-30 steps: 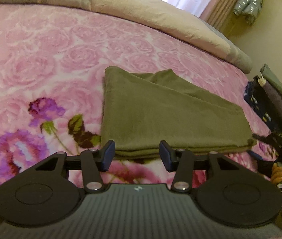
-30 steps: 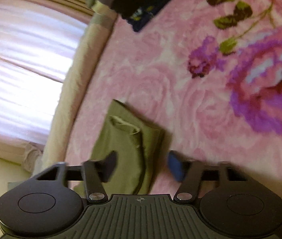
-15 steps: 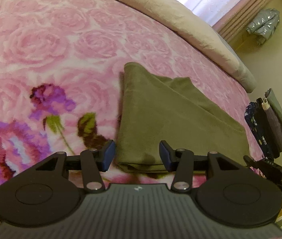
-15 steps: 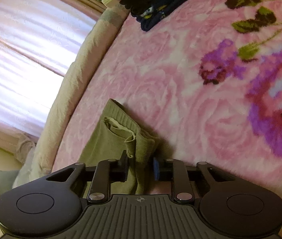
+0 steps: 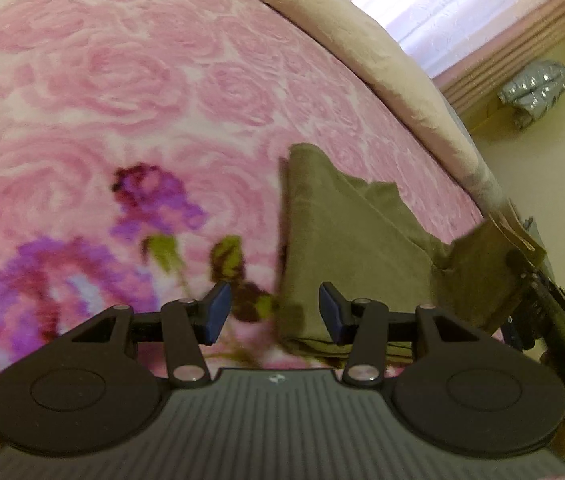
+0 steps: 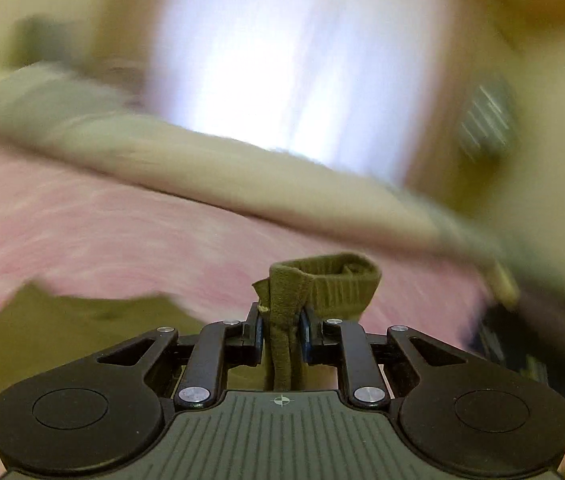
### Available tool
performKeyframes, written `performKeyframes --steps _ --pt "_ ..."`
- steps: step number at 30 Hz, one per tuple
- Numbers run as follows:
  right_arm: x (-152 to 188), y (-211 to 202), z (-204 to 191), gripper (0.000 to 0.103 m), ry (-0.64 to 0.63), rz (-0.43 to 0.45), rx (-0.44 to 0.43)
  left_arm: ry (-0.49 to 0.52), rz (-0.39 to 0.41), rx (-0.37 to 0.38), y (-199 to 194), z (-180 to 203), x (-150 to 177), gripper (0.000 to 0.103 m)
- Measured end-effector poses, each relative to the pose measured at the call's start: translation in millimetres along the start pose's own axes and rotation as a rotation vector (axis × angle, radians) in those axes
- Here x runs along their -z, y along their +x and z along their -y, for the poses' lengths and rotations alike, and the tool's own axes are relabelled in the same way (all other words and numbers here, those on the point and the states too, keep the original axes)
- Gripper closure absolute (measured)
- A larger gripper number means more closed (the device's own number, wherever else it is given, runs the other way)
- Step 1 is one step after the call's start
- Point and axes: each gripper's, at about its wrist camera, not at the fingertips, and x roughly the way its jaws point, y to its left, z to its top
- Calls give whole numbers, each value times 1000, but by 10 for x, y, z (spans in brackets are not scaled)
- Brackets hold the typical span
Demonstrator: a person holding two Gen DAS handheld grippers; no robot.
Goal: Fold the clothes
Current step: 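Roll both grippers to the pants edge and grasp it with the right gripper, then grasp the pants edge with the left gripper beside the right gripper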
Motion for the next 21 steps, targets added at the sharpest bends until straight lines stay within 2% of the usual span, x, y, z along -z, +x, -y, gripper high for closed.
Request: performKeyframes --steps 2,7,10,13,17,19,21 --pt "86 -42 -522 86 -130 14 -93 -23 -4 11 -27 -79 7 60" --pt "482 50 -1245 86 -268 -82 -171 -42 -15 32 -87 -162 3 60" --pt "363 52 -1194 86 -216 -87 -188 -36 -12 34 -106 -179 -7 60" --pt "169 -55 -1093 86 -220 19 -169 -52 -10 44 -100 -210 -11 60" --pt "155 -194 -1222 86 -230 71 -263 -58 -9 49 -105 -238 3 60" --pt "279 -237 -1384 86 -284 46 -317 -64 -9 50 -114 -252 8 60" --pt "378 -189 -1531 85 -325 3 -317 -65 -12 47 -123 -253 7 60"
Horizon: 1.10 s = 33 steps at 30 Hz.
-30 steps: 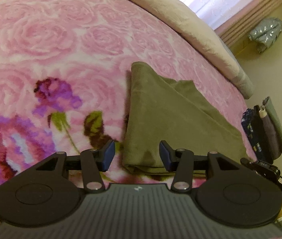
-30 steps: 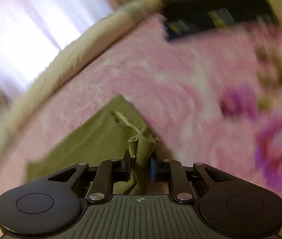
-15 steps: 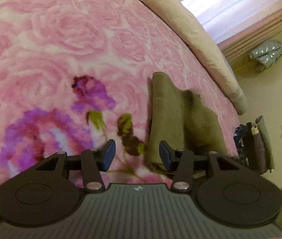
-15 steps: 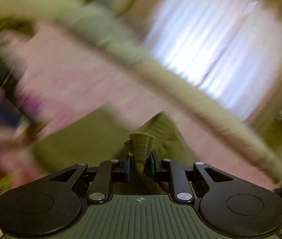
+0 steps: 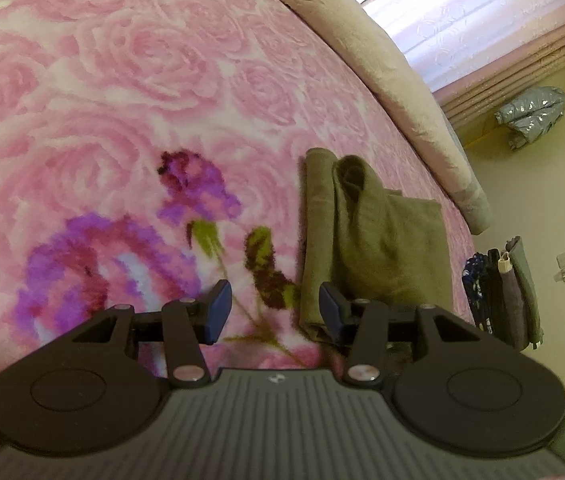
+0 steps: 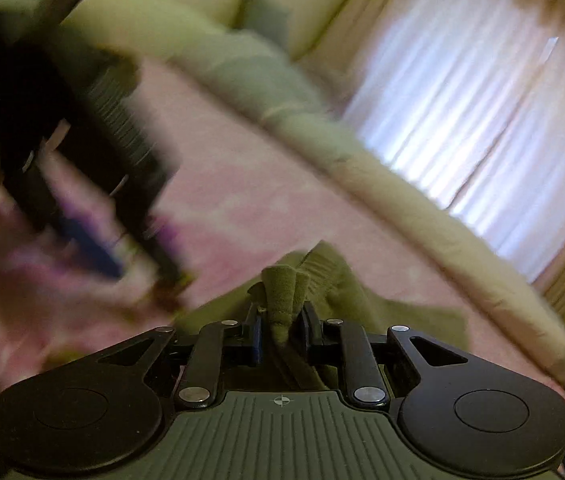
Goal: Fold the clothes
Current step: 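Grasp the pants edge with the left gripper beside the right gripper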
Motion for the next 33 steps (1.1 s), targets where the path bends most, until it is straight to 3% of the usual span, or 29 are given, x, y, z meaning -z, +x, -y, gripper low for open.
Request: performKeyframes --steps 4,7,11,14,18,22,24,25,26,30,33 --pt "-12 -5 -47 55 -25 -18 12 3 0 -14 -26 23 4 60" --pt "-24 -127 49 47 13 -11 -5 -3 5 -3 -59 53 6 60" --pt "42 -403 263 47 132 -41 -31 -14 3 42 -89 109 12 60" --pt "160 -609 567 47 337 -76 -10 -39 -19 94 -20 178 -6 60" --pt "489 -845 1208 47 791 -96 42 -100 -63 175 186 249 -50 56" --pt "1003 -848 1767 48 1312 -111 56 -103 -81 155 387 313 -70 57" --pt "1192 -805 1905 48 1462 -107 14 -83 -66 149 425 345 -70 64" --pt "1252 -788 1938 50 1504 -108 3 -72 -60 153 434 356 -68 72" --pt "1282 -750 1950 53 1527 -108 -7 -61 -53 158 443 367 -66 91" --pt "1374 -577 1946 63 1619 -112 -31 81 26 150 325 509 -2 93" --pt "1306 -494 1913 69 1583 -100 -36 185 93 123 204 587 63 93"
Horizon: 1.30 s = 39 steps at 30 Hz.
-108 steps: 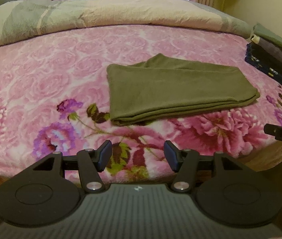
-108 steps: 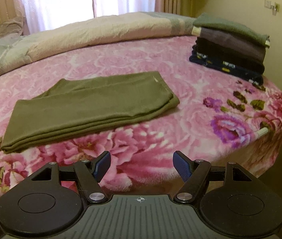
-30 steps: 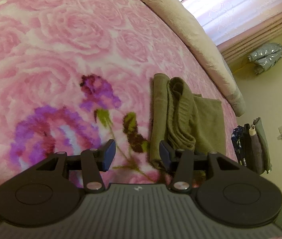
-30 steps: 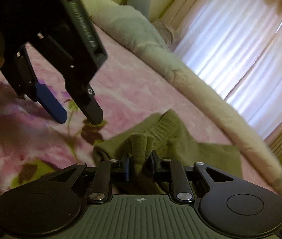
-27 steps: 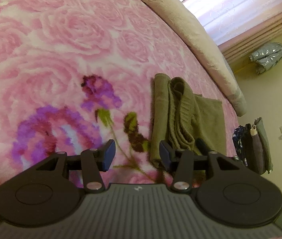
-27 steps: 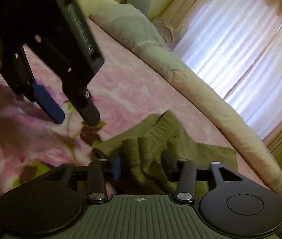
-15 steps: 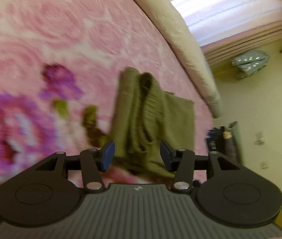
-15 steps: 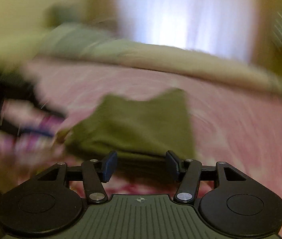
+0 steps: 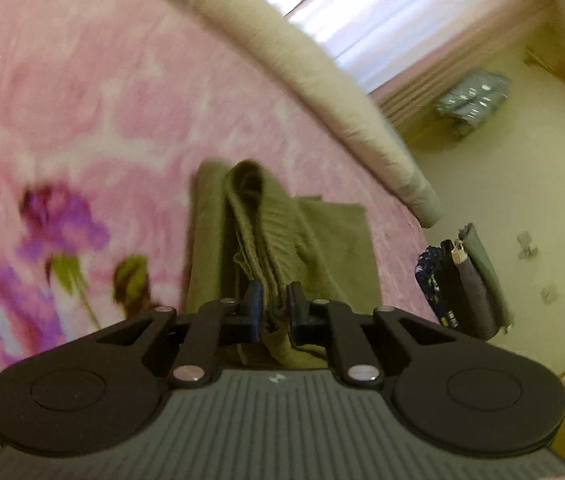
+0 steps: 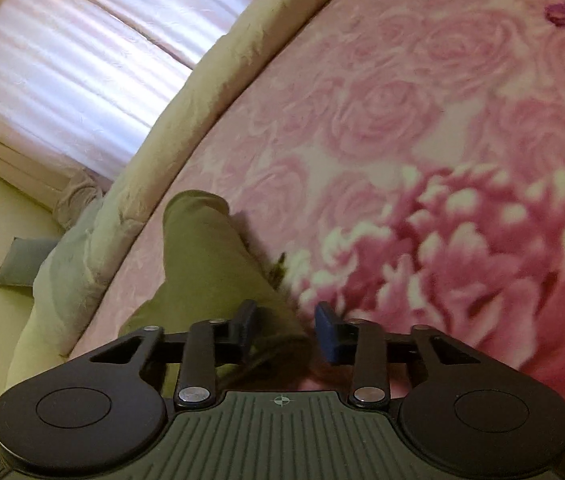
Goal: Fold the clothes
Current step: 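Grasp the pants edge with the left gripper beside the right gripper, then lift the held pants edge and fold it over with both grippers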
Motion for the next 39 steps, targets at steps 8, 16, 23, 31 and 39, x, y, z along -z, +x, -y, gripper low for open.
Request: performKeyframes --steps 8,16,23,31,39 --pt "79 191 -101 68 -193 -30 39 -38 -35 -56 55 -147 67 88" --pt "-346 216 -156 68 -216 -43 25 -71 -3 -27 154 -161 -397 70" --pt "-485 437 -351 68 -258 -70 -18 28 -59 -59 559 -86 -648 99" --pt "-364 456 -373 68 -306 -71 33 72 -44 -90 399 -144 -598 87" --pt "-77 111 -406 68 -360 -52 51 -7 -115 -48 104 -77 -182 77"
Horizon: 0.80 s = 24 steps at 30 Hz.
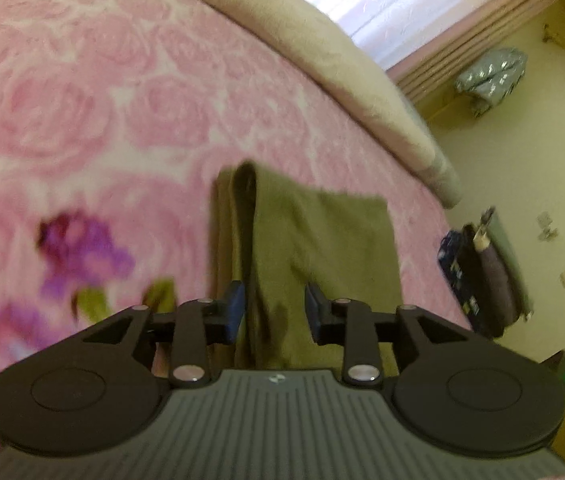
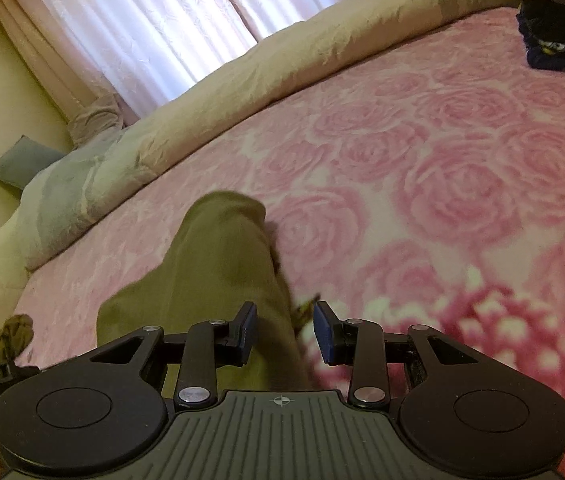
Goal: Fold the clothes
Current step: 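Lift the held pants edge and fold it over with both grippers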
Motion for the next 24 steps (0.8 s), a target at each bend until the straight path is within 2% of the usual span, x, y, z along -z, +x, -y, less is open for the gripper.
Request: performKeyframes --steps 2,4,5,10,17,20,22,24 --pt "82 -37 -45 68 -24 -8 7 48 -2 -14 9 64 63 78" --pt "140 -24 -72 68 -34 -19 8 99 10 -45 29 126 80 91" --pt "156 -20 -81 68 -36 -19 12 125 17 -53 24 152 80 93" --pt "158 6 -106 68 -53 -22 21 164 50 -48 -64 155 120 97" --pt "207 148 -123 68 -112 -55 65 65 83 -68 -68 -68 244 96" --pt "187 146 -153 68 -139 -62 82 153 102 -152 -138 102 220 97" --pt "167 63 -218 68 -170 -21 106 176 126 -147 -222 195 156 98" --pt "159 -20 -305 68 -213 30 114 203 142 -111 -253 305 83 98"
